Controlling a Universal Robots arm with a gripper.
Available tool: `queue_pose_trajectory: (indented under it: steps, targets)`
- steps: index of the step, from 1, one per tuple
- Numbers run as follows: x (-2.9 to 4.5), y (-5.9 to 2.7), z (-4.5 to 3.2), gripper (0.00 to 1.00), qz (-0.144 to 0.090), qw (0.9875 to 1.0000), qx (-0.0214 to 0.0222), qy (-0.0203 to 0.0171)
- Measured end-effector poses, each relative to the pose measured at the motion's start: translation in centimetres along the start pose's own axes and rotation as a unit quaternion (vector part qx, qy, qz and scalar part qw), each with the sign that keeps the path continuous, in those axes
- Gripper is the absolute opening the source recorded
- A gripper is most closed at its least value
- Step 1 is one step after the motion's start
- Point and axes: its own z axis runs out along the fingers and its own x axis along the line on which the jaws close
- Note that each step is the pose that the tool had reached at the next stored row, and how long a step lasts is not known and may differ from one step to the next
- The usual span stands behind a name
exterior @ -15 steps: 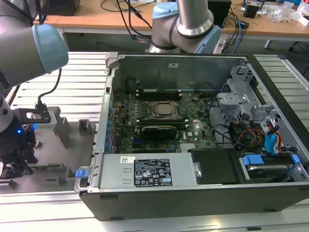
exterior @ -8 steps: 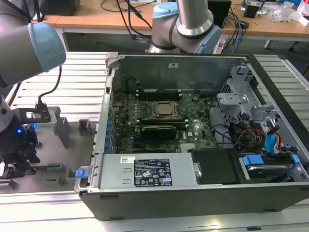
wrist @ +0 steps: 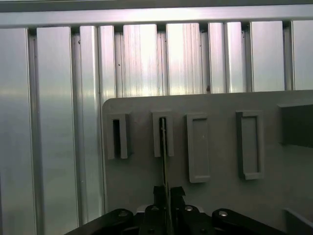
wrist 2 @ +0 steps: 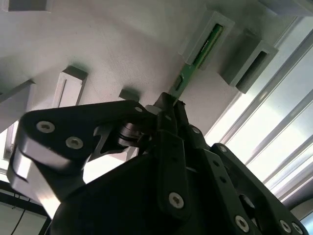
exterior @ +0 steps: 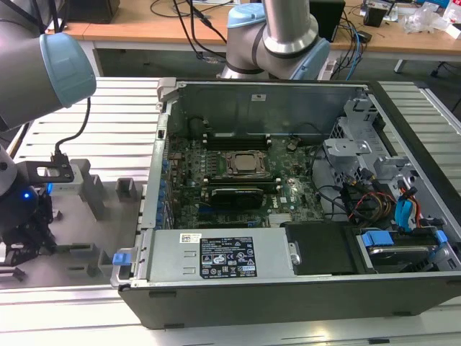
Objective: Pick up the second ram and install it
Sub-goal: 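Pick up the second ram and move it above second insertion slot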
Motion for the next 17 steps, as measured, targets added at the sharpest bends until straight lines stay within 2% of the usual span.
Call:
queue_pose_trajectory:
  steps: [14, 17]
  targets:
    - [0.0, 0.0, 0.0, 0.13, 0.0, 1.0, 0.0, -0.0007]
    - [0.0, 0.0, -0.34, 0.13, 0.0, 1.0, 0.0, -0.0008]
